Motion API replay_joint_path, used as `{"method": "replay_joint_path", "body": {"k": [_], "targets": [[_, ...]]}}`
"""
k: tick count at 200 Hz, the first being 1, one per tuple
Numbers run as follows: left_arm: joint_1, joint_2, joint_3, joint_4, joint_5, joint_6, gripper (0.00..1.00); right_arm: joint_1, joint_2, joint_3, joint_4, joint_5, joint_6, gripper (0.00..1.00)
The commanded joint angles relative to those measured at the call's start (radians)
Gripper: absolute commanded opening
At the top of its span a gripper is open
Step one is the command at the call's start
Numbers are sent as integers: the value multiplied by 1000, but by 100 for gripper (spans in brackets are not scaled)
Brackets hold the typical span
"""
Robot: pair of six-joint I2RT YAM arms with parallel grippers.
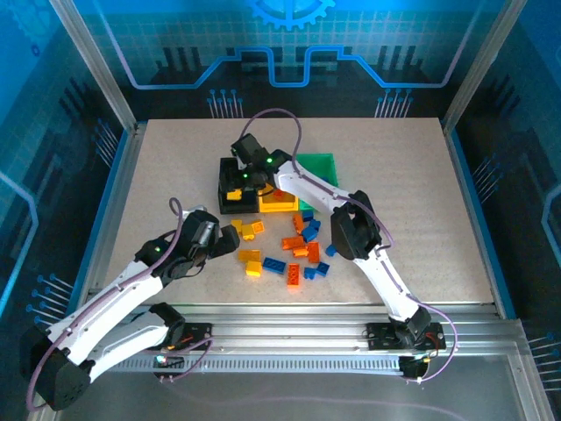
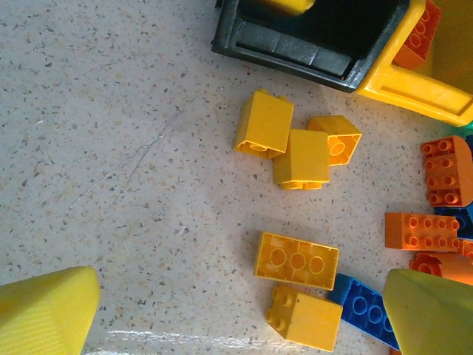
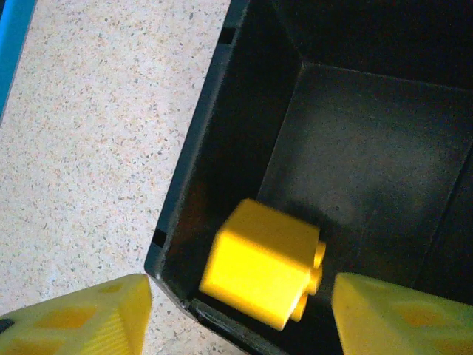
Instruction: Sort the legos into containers by color
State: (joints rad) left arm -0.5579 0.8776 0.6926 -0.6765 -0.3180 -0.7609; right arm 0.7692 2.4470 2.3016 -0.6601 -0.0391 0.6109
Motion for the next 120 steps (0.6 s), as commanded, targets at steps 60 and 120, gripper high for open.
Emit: {"method": "replay_joint_path", "body": {"k": [60, 120], "targets": [[10, -31, 12, 23, -14, -18, 99, -4, -268, -205, 65, 34, -10, 72], [13, -44, 8, 86, -13, -17, 99, -8, -678, -737, 197, 85, -10, 73]]}}
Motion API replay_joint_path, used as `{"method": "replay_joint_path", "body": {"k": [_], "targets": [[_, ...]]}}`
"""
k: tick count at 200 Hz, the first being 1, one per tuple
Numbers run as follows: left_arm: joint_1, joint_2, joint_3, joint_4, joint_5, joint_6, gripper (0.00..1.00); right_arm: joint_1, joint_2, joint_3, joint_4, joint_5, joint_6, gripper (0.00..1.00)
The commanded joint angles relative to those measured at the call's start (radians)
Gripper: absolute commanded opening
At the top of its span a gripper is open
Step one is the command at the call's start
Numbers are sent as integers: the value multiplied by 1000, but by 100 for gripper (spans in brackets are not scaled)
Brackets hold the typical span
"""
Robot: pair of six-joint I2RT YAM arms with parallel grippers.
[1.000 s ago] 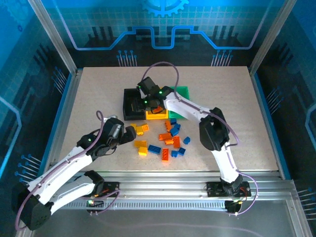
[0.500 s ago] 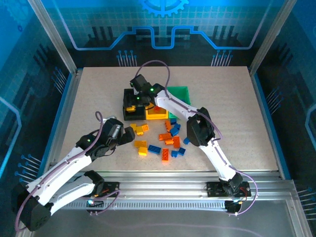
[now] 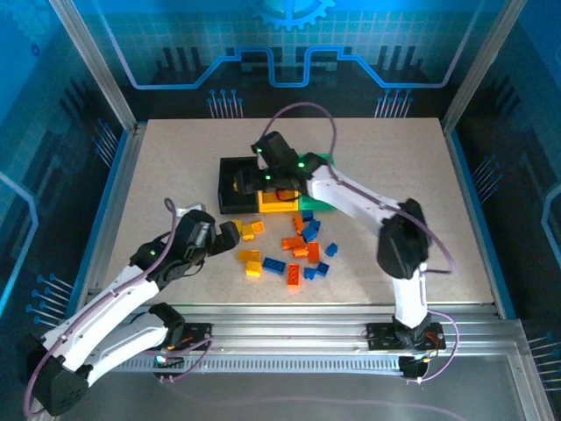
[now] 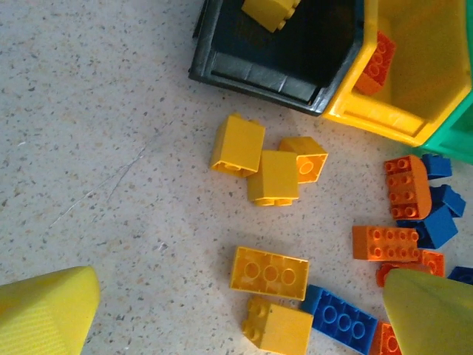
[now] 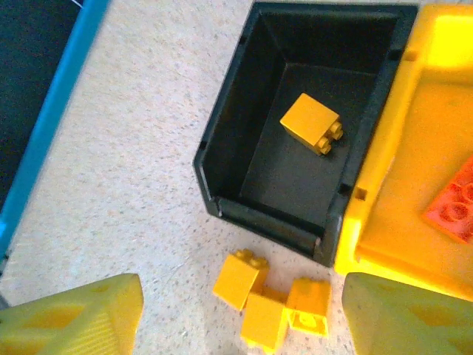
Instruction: Sort the legos into containers by color
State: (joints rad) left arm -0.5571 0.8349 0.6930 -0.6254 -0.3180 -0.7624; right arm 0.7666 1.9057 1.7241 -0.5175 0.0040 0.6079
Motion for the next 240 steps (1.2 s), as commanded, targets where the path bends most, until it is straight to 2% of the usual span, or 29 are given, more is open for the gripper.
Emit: {"method": "replay_joint_path", "body": {"k": [1, 28, 49, 105, 143, 194, 240], "targets": [[12, -2, 8, 35, -14, -15, 99, -6, -144, -167, 56, 44, -5, 73], [14, 18, -9, 58, -15, -36, 99, -19, -321, -375, 55, 68, 2, 73], [17, 42, -29, 109, 26, -48, 99, -35, -442, -513, 28, 80, 12, 74], [17, 171, -34, 221, 162, -29, 99, -75, -608, -774, -38, 114, 64, 75], [14, 268, -34, 275, 241, -33, 99, -118, -560, -814, -62, 139, 97, 75], [14, 319, -40, 259, 271, -25, 99, -179, -408, -781, -78, 185, 164, 73], [15, 332, -59, 264, 271, -33, 99, -193, -341, -821, -40, 126, 237, 66]]}}
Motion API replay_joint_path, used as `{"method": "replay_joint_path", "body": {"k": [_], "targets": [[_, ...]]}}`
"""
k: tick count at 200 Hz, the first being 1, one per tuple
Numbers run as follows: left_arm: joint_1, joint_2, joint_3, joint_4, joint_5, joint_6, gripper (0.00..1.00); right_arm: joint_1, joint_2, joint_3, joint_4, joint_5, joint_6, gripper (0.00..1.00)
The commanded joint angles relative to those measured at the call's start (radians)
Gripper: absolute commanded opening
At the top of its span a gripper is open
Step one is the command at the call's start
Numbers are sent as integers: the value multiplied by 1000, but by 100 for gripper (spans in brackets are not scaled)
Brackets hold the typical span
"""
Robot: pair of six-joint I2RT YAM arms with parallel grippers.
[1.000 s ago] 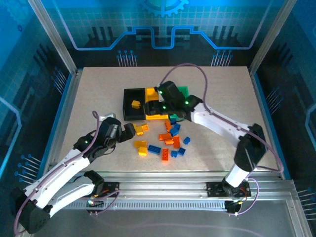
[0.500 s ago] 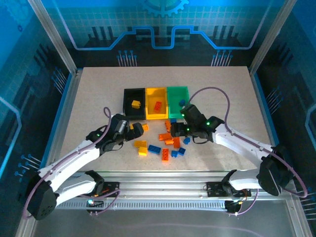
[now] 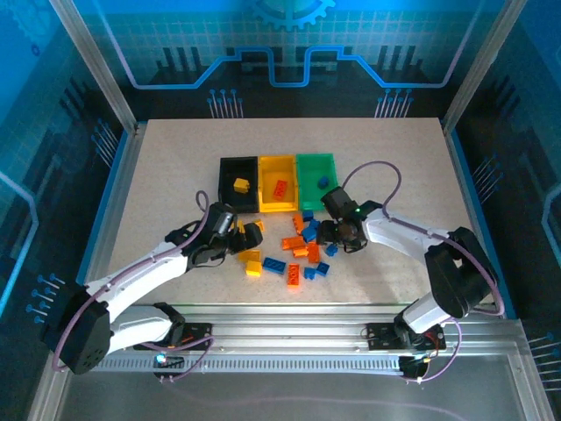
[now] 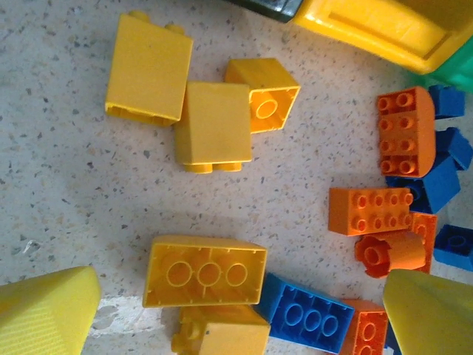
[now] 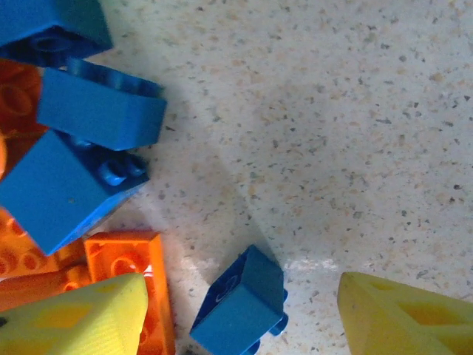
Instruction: Sort the legos into containers by color
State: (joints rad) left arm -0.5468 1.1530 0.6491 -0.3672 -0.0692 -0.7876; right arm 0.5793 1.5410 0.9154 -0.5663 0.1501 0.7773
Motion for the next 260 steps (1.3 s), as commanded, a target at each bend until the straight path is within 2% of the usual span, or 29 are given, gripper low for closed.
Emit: {"method": "replay_joint_path", "body": {"k": [1, 69, 110, 139, 169, 195, 260], "targets": [[4, 14, -15, 6, 22, -8, 99, -6, 25, -13, 9, -21, 68, 65], [5, 37, 5, 13, 25, -1, 99, -6, 57, -80, 19, -55, 102, 47], [5, 39, 8, 5, 25, 3, 99, -5, 3, -78, 1, -37, 82, 33], [4, 38, 10, -1, 23, 7, 99, -10, -61, -41, -44, 5, 20, 28], [4, 31, 15, -12, 21, 14, 99, -20, -86, 102, -61, 34, -58, 27], [4, 21, 22, -28, 22, 14, 99, -33, 9, 250, -62, 66, -96, 27], [5, -15, 47, -100, 15, 34, 99, -79, 396, 637, -128, 194, -122, 31]]}}
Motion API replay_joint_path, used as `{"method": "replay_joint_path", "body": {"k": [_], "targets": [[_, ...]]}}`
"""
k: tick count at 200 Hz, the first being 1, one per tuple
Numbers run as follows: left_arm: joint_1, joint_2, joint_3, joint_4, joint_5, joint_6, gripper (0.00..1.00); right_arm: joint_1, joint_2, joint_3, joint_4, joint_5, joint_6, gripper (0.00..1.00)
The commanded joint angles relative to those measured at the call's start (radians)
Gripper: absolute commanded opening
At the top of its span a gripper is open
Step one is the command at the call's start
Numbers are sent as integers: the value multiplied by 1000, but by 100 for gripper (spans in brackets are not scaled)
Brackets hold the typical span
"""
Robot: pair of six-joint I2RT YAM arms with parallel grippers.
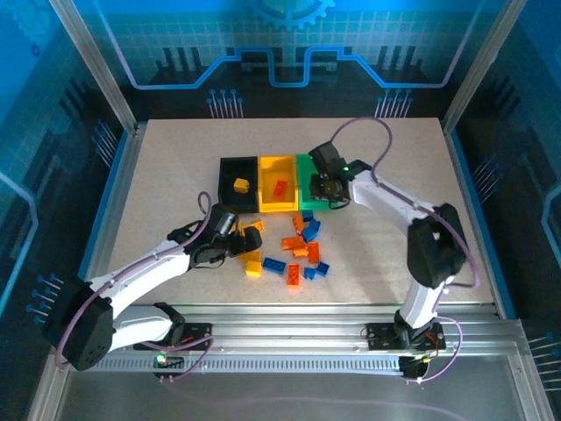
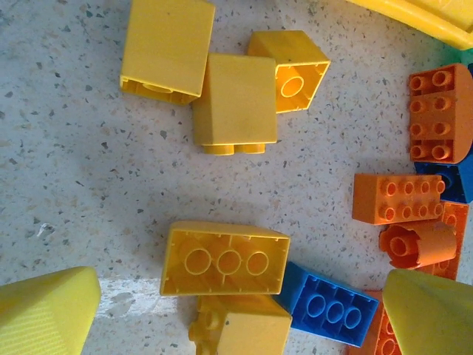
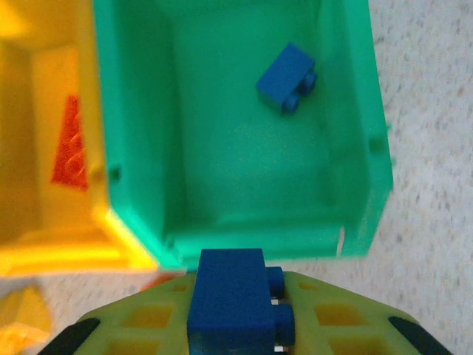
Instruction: Sort the legos into containers by color
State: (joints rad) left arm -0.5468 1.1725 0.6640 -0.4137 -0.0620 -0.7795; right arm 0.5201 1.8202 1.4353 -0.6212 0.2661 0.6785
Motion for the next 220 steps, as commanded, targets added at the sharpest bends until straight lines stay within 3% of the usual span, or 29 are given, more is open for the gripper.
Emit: {"method": "replay_joint_path", "body": {"k": [1, 32, 65, 123, 186, 220], "targets": [[4, -35, 32, -54, 8, 26, 99, -21, 122, 122, -75, 79, -23, 31], [6, -50, 38, -67, 11, 36, 99, -32, 231, 241, -125, 66, -14, 41], [5, -56, 59, -86, 11, 68, 99, -32, 183, 241, -100, 8, -5, 60], [-6, -37, 102, -78, 58, 148, 99, -7, -129, -24, -5, -61, 22, 63], [-210, 204, 256, -101, -13, 239, 99, 6, -384, -358, 27, -70, 44, 64], [-248, 316, 332, -125, -12, 263, 88, 3, -465, -456, 16, -62, 62, 64]]}}
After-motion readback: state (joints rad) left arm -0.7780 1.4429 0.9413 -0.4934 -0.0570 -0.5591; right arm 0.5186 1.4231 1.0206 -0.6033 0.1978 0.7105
